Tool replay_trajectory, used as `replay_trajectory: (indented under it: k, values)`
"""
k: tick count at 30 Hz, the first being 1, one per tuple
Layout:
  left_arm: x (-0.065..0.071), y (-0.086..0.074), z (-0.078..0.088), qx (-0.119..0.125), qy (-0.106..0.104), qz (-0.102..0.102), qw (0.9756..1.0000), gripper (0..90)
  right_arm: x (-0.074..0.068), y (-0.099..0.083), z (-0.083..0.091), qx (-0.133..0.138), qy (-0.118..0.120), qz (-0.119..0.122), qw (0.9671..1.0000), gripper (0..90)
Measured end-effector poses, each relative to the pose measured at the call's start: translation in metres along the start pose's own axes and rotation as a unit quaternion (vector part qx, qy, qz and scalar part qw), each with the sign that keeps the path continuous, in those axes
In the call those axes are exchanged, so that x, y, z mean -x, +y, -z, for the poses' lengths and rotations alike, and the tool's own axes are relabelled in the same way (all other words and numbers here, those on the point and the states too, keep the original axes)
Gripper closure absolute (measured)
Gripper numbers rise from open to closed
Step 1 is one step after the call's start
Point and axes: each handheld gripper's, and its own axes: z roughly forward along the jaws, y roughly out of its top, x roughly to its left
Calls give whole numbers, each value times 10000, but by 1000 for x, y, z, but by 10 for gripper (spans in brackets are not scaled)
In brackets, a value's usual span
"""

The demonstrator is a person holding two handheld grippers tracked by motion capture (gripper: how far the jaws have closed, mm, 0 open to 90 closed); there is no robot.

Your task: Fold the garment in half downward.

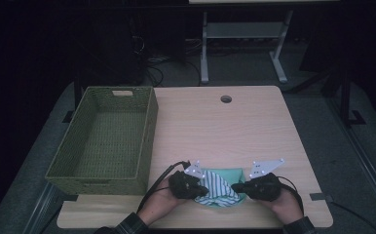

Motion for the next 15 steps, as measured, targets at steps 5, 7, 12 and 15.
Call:
replay_trajectory:
  k: [5,7,12,15]
  values:
    - [1,6,9,167,16,-17,9999,837,1,-1,3,35,-87,18,10000,895]
    - [-1,9,14,263,58,-22,9996,835,3,3,8,193,-146,18,9997,896]
    - [-19,30,28,490,475,56,9977,836,16,16,12,399,-306,-32,9987,896]
    - [-31,36,25,442,601,105,9972,835,26,24,6,460,-312,-78,9984,897]
